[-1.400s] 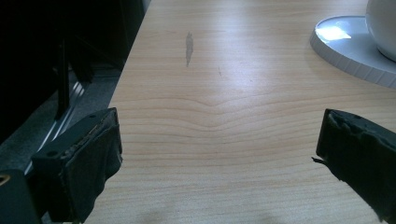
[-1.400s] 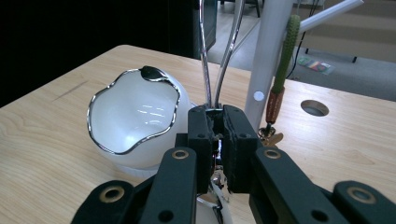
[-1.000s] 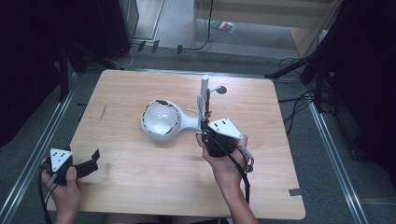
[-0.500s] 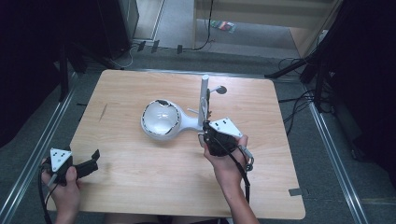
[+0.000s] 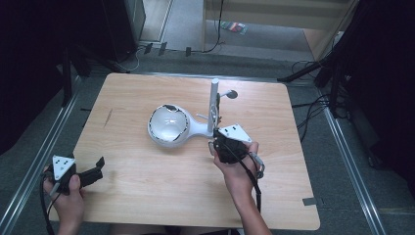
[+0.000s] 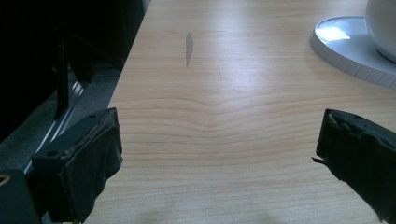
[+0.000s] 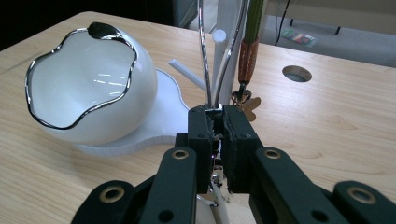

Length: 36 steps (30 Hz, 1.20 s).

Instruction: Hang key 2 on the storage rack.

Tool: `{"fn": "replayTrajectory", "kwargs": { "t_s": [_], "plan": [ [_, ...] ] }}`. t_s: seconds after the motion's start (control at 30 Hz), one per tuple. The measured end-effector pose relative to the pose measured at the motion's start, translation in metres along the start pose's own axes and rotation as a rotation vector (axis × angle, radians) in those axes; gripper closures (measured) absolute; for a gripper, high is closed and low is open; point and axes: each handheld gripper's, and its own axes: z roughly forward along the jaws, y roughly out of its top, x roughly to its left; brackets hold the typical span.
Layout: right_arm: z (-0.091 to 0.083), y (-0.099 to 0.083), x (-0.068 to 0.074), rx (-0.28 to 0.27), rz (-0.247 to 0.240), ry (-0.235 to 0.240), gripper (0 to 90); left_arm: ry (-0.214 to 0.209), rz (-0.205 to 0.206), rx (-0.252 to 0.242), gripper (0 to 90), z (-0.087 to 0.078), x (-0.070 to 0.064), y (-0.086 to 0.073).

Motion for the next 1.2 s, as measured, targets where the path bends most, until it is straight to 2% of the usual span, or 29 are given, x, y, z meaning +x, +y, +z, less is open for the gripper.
{"fn": "replayTrajectory", "kwargs": {
  "t_s": [0.73, 0.83, 1.2],
  "plan": [
    [0.017, -0.009, -0.001, 0.076, -0.01, -0.018, 83.5, 0.001, 0.005, 0.003, 0.3, 0.0, 0.0, 0.0],
    [0.019, -0.011, -0.003, 0.07, -0.011, -0.019, 83.5, 0.001, 0.004, 0.003, 0.3, 0.0, 0.0, 0.0],
    [0.029, -0.017, -0.004, 0.104, -0.013, -0.018, 82.9, 0.0, 0.006, 0.004, 0.3, 0.0, 0.0, 0.0]
  ]
}}
